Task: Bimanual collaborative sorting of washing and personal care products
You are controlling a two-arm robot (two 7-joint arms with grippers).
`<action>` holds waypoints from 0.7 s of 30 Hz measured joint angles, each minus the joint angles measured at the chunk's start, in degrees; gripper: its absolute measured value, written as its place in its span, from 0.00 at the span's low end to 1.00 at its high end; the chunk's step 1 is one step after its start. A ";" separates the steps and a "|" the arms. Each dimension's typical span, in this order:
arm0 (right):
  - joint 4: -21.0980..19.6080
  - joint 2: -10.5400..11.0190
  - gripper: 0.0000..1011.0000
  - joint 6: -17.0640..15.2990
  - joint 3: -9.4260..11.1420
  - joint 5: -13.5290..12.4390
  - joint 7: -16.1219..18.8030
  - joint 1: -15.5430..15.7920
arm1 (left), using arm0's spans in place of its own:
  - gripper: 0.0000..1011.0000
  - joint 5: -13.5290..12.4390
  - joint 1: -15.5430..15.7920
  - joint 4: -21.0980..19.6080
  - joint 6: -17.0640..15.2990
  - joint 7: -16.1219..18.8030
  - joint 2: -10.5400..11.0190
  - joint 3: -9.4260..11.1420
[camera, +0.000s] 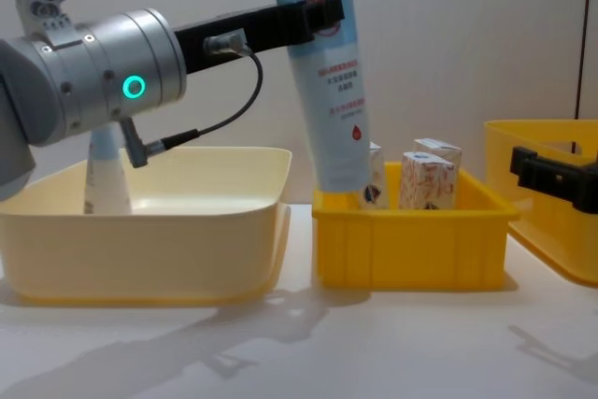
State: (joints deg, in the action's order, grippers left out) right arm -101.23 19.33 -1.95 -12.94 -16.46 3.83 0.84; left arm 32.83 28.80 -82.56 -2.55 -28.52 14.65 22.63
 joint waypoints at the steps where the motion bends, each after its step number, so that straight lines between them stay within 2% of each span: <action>1: 0.00 0.00 0.99 0.00 0.00 0.00 0.00 0.00 | 0.16 0.00 0.04 0.10 0.08 0.01 -0.09 0.11; 11: 0.00 0.00 0.99 -0.01 0.01 -0.01 0.09 -0.02 | 0.16 0.95 0.34 0.56 0.68 -0.21 -0.42 0.43; 21: 0.55 0.36 0.99 -1.01 -0.43 -1.21 3.20 -1.69 | 0.16 1.61 0.53 0.79 1.01 -0.48 -0.57 0.58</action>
State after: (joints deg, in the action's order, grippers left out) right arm -100.67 19.69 -2.96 -13.37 -17.67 7.03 -0.85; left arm 34.44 29.34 -81.78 -1.54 -29.00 14.08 23.21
